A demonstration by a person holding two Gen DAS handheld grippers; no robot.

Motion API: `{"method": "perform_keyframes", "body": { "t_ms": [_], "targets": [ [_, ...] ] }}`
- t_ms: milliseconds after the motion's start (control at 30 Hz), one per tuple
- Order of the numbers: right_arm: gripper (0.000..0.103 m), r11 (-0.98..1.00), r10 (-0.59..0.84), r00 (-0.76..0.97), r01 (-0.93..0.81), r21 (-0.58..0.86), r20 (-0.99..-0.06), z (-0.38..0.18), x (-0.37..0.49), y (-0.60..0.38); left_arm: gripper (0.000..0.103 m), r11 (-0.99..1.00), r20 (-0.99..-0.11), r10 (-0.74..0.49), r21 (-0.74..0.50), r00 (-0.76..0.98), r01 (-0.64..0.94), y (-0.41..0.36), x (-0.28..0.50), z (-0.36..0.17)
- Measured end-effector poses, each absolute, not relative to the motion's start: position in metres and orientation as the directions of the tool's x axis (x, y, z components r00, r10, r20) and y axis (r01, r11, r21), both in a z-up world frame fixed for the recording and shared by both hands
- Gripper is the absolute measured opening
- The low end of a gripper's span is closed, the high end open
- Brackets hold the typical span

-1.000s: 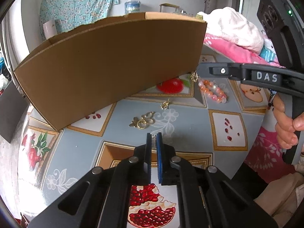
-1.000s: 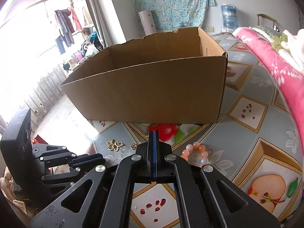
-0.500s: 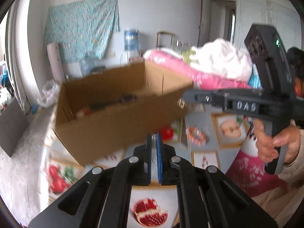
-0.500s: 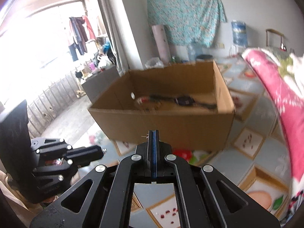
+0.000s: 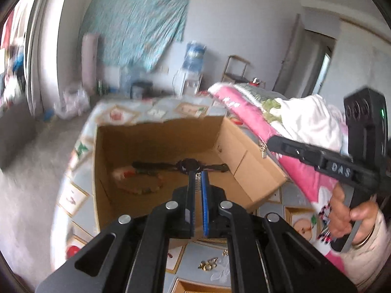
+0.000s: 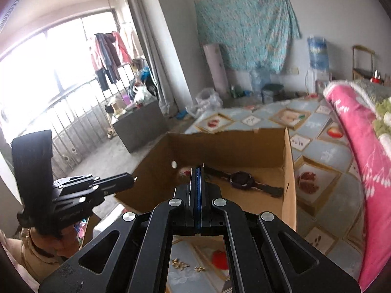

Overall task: Organize jewelry
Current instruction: 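Carry the gold charm into the cardboard box and open the right gripper, then move the right gripper back out of the box toward the table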

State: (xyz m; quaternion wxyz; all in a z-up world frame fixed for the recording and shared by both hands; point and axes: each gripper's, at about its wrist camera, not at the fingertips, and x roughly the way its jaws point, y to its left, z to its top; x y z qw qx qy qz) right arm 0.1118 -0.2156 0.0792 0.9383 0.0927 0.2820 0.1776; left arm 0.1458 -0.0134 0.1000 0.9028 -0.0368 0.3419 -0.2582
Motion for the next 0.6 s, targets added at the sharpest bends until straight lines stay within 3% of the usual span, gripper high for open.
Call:
{"method": "perform_keyframes", "body": {
  "t_ms": [267, 600],
  "targets": [
    [0.000, 0.914, 0.397, 0.683, -0.234, 0.331, -0.613, 0.049, 0.166, -0.216, 0.004, 0.867, -0.701, -0.485, -0.304, 0.523, 0.396, -0.027, 0.202, 0.067],
    [0.010, 0.915, 0.388, 0.683, -0.206, 0.346, -0.619, 0.049, 0.174, -0.225, 0.008, 0.863, -0.733, -0.500, -0.373, 0.462, 0.341, -0.033, 0.234, 0.049]
  ]
}}
